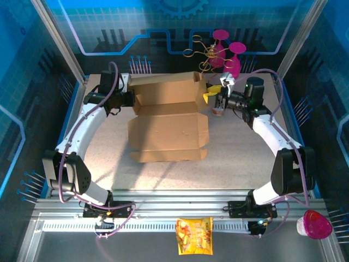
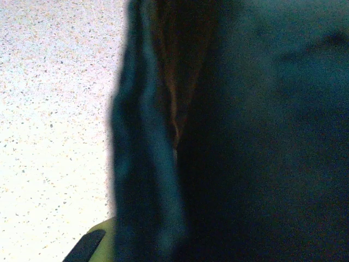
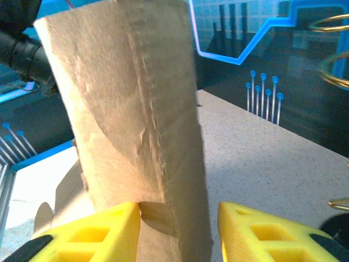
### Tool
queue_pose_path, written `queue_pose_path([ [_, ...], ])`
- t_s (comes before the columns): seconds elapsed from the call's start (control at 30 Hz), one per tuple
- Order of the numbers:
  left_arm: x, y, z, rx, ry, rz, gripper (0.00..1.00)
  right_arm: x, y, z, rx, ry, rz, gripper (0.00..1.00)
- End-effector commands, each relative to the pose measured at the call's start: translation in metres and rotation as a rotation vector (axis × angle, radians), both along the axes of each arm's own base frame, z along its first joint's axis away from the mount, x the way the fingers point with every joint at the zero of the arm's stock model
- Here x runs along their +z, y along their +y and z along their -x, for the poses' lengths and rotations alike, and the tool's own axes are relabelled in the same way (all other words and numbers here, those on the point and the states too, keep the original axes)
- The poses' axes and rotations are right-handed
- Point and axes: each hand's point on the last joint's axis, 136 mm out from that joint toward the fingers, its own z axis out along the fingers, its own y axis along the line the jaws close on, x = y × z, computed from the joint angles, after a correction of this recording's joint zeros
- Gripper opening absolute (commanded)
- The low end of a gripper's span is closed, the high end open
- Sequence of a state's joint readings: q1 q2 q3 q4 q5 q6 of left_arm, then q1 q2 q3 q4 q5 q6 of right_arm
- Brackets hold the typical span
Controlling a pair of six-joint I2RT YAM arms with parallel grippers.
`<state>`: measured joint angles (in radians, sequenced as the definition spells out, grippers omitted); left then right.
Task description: Fold the paper box
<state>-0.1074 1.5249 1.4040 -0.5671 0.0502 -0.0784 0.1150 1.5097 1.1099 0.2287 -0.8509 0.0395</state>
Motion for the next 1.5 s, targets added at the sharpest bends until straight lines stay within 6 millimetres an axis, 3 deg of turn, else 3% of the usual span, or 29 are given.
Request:
queue_pose_path([
  [0.0,0.015,-0.005,-0.003,-0.03,-0.044,0.028,0.0,0.003,0.014,0.005,0.064,-0.025,0.039,0.42],
  [0.17,0.015,-0.005,-0.002,-0.031,-0.042,0.027,0.0,0.003,0.018,-0.002,0.021,-0.04,0.097,0.39],
  [0.33,0.016,-0.006,-0.001,-0.03,-0.045,0.029,0.0,0.0,0.02,-0.012,-0.062,-0.075,0.183,0.44],
  [0.87,0.017,-0.008,0.0,-0.036,-0.05,0.017,0.0,0.006,0.043,-0.046,-0.272,-0.18,0.351,0.44],
  [1.23,0.017,-0.009,0.002,-0.04,-0.052,0.021,0.0,0.009,0.048,-0.065,-0.356,-0.174,0.366,0.42],
  [1.33,0.016,-0.008,0.003,-0.038,-0.05,0.02,0.0,0.01,0.05,-0.07,-0.391,-0.165,0.363,0.33],
  [1.47,0.015,-0.008,0.003,-0.031,-0.045,0.022,0.0,0.011,0.053,-0.073,-0.442,-0.149,0.363,0.02],
])
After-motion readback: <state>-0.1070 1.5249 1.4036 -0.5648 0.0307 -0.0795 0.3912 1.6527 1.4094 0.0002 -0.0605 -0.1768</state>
